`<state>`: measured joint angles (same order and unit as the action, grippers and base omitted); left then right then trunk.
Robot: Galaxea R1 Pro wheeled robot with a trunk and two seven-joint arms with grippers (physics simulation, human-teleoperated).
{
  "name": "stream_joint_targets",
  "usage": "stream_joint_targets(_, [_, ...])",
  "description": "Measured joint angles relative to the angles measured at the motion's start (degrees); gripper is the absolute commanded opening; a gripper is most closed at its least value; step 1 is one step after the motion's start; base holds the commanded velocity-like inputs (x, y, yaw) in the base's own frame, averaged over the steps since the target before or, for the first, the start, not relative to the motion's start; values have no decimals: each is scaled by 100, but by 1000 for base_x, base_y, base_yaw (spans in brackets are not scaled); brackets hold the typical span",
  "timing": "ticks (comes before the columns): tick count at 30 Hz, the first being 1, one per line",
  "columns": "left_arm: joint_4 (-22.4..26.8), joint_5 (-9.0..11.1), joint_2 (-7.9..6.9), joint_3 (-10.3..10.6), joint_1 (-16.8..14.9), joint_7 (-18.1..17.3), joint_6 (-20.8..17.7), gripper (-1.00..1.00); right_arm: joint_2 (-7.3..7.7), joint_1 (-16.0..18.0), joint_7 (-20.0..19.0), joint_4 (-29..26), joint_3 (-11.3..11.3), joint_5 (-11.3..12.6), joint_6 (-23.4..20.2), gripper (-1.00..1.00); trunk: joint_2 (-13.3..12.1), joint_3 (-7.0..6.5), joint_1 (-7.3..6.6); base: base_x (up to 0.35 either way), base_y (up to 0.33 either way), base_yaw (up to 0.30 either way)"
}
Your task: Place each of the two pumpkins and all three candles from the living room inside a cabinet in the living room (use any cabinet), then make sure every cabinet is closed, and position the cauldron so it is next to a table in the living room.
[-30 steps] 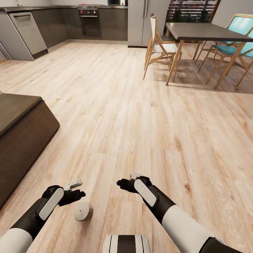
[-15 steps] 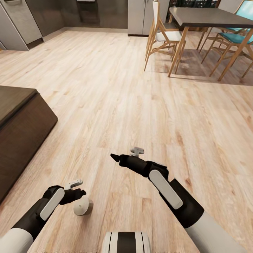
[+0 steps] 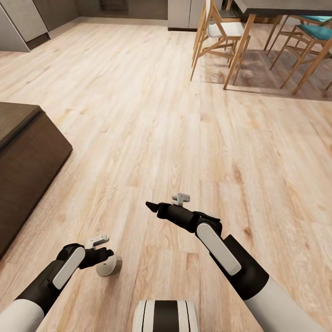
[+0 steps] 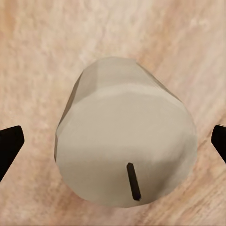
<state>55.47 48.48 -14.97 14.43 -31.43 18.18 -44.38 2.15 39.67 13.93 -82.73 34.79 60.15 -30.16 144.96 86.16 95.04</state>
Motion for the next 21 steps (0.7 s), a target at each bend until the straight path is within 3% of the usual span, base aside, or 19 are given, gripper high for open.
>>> stream_joint_targets(12, [0, 5, 1, 83, 0, -5, 80, 100, 0, 0, 0, 11, 0, -19, 9, 100, 7, 111, 13, 0, 0, 0])
stream_joint_targets(21, [3, 5, 1, 91, 0, -9, 107, 100, -1, 0, 8, 12, 0, -19, 10, 100, 7, 112, 13, 0, 0, 0])
